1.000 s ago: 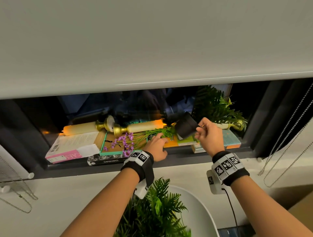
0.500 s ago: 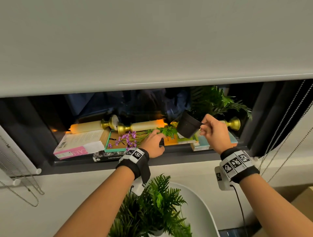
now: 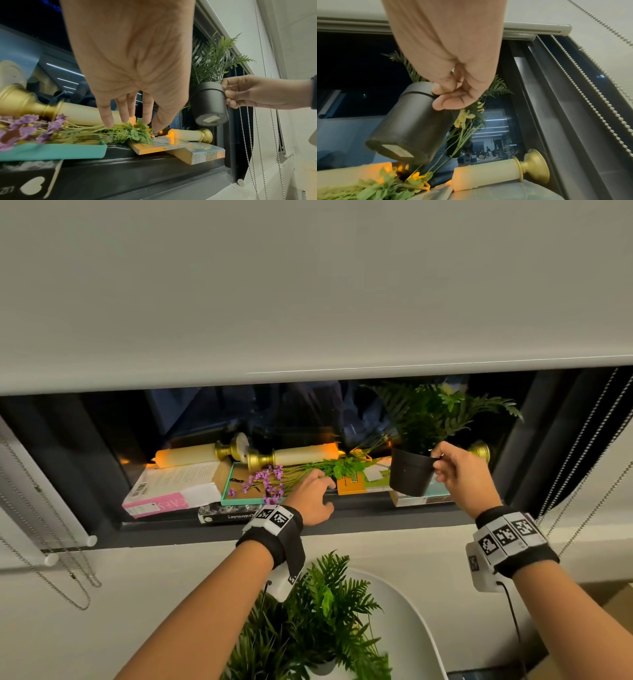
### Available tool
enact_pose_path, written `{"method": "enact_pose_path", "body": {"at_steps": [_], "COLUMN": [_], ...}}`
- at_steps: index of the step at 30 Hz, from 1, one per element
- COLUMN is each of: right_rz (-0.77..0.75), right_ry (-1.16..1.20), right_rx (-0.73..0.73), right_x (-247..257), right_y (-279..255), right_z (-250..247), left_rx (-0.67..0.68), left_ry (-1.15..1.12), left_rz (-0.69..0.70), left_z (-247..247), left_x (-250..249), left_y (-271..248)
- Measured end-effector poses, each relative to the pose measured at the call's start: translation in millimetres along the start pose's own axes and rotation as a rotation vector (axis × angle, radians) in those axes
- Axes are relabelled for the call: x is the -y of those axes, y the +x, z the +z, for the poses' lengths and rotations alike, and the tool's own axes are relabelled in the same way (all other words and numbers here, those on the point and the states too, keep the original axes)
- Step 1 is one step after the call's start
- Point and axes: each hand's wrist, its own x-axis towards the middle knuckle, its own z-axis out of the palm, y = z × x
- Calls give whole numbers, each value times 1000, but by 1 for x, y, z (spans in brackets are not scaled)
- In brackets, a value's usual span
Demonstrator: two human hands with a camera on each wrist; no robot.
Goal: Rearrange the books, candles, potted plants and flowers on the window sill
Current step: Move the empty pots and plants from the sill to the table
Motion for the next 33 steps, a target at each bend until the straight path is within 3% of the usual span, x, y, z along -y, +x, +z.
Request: {"method": "enact_pose_path", "body": {"at_steps": [7,12,22,25,33], "right_rz": [-26,-30,-117,-81,-259], "right_ry": [81,123,125,158,145], "right_rx": [-104,-96,92,177,224], "right_x": [7,4,33,42,49], "right_y": [-2,-2,-14,-13,-13], "right_z": [-19,-21,15,24,34], "left_rx": [6,-12,-100,-123,-224], "left_ry": [-14,-58,-337,-349,-508], "left_rz": [45,72,169,149,53], "left_z": [0,-1,-2,-2,4], "left_x": [-12,-17,-47,-47,-39], "left_y": [3,4,7,11,12]}}
